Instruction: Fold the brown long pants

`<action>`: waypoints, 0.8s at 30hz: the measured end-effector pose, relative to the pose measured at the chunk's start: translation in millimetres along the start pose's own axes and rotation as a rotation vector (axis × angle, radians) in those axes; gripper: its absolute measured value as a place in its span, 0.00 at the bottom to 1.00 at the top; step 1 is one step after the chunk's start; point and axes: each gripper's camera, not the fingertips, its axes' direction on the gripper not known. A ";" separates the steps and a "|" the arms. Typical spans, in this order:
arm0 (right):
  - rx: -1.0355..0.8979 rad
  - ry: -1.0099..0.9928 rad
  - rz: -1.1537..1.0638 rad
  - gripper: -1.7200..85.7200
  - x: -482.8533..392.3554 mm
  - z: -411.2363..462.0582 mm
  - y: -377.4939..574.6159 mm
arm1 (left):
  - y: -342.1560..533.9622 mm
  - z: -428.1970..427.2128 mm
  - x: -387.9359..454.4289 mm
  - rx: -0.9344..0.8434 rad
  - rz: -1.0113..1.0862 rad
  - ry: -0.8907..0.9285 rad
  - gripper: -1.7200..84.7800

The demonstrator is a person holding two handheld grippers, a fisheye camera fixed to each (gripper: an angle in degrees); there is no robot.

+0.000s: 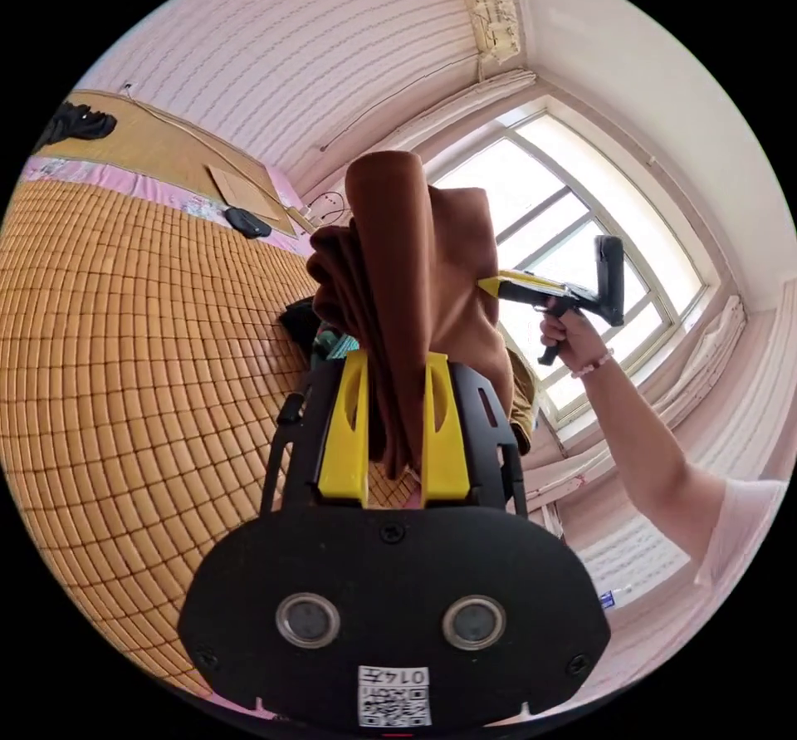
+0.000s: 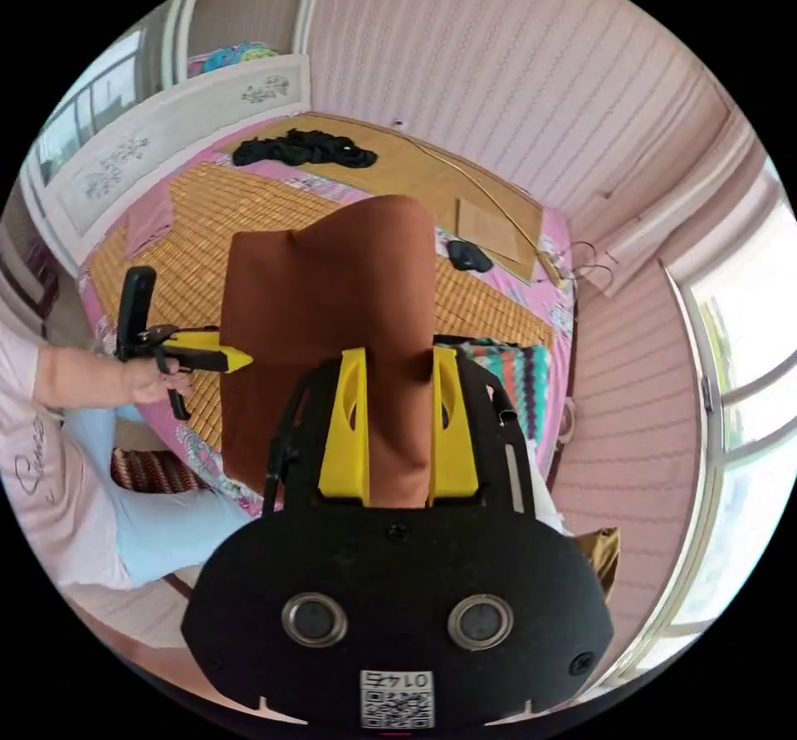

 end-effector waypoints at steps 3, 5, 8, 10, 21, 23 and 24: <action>-0.062 0.089 0.299 0.19 64.0 27.6 -12.9 | -41.3 110.9 0.8 -0.161 0.103 -0.160 0.13; -0.180 -0.033 0.442 0.18 80.6 90.7 -7.2 | -44.0 161.6 -27.0 -0.301 0.071 -0.295 0.11; -0.292 -0.051 0.474 0.15 73.0 160.8 -2.5 | -42.4 148.2 -60.3 -0.324 0.000 -0.221 0.11; -0.301 -0.057 0.530 0.13 70.2 176.5 -6.6 | -36.7 110.0 -61.2 -0.282 0.135 -0.271 0.11; -0.217 0.101 0.488 0.16 -14.9 100.9 -40.8 | 92.8 -215.0 -49.9 -0.177 0.227 -0.670 0.11; -0.109 0.038 0.409 0.18 -77.9 77.9 -35.6 | 124.6 -291.5 -44.7 -0.108 0.108 -0.755 0.11; -0.097 -0.002 0.378 0.18 -96.8 75.8 -34.4 | 132.5 -309.1 -43.6 -0.090 0.085 -0.775 0.11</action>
